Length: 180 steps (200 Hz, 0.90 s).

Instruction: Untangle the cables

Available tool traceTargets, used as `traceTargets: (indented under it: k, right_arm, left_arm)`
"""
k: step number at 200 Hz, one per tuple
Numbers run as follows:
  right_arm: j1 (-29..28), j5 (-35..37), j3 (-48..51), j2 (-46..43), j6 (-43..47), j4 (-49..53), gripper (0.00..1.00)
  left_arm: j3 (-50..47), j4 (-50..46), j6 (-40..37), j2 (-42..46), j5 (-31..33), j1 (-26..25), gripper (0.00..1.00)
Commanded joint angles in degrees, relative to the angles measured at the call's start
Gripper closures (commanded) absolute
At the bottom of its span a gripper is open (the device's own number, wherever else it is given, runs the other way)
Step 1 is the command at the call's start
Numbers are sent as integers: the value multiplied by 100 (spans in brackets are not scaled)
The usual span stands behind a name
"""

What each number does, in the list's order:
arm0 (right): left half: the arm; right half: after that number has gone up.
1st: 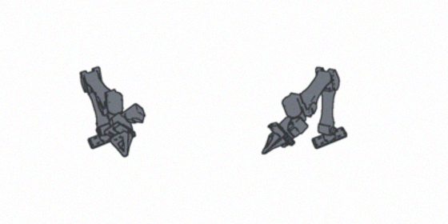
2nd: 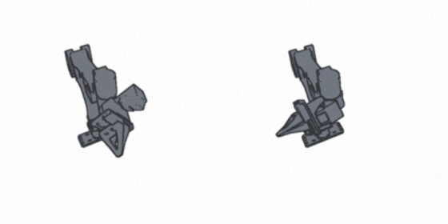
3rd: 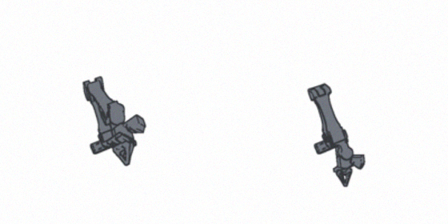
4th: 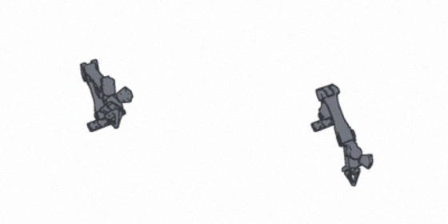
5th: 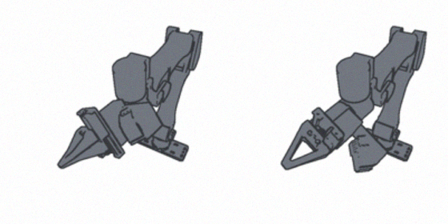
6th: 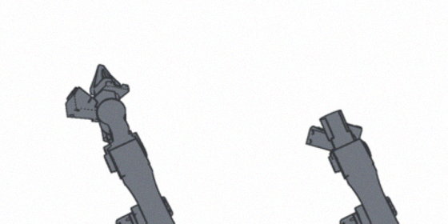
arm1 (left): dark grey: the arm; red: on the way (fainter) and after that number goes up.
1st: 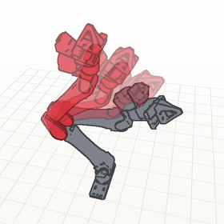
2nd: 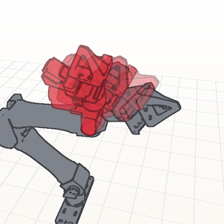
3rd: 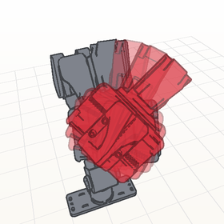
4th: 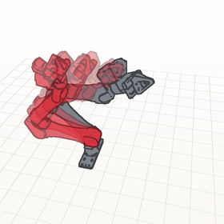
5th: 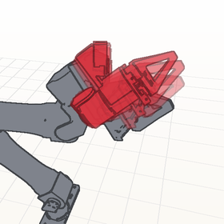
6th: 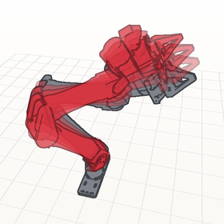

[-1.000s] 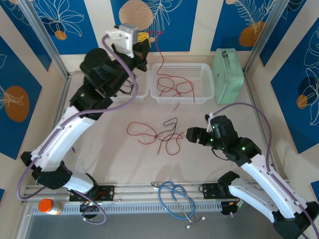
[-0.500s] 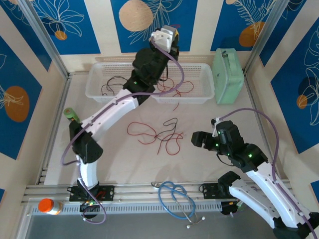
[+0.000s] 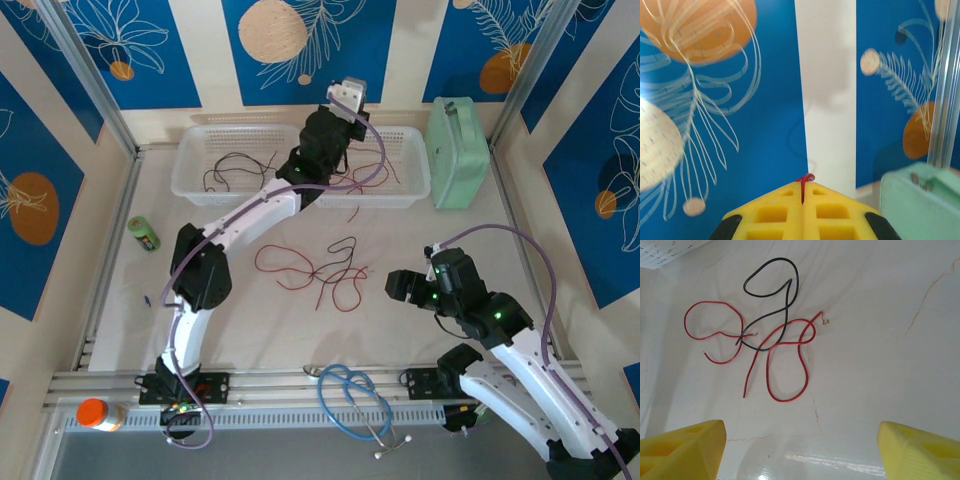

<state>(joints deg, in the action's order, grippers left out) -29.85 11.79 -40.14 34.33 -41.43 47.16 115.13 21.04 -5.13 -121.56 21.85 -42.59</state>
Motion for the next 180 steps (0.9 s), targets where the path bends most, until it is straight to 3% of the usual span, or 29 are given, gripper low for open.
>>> traceTargets:
  k: [1,59,104,121,144,171,175,180]
  right_arm:
    - [58,-127,81,-22,-58,13,20]
    - [170,-245,61,33,-205,215,20]
    - [181,-456,-63,507,-450,198,21]
    - [172,-509,-140,854,-507,133,24]
    - [120,-551,-196,1283,-583,-100,25]
    - [78,-588,-254,1784,-695,-428,27]
    - [63,-590,-270,1870,-704,-459,27]
    - [44,-593,-310,1987,-714,-486,28]
  left_arm:
    - [-74,-485,293,-466,104,49,100]
    - [1687,-3650,575,-1769,-434,92,100]
    - [2751,-5613,1018,-2331,-1117,333,86]
    - [2741,-5830,1058,-2212,-1352,401,74]
    - [2743,-5879,972,-1952,-1667,409,40]
    - [2766,-5769,903,-1583,-1936,407,11]
    - [2784,-5761,887,-1536,-1953,402,2]
    - [2791,-5760,874,-1456,-1966,409,0]
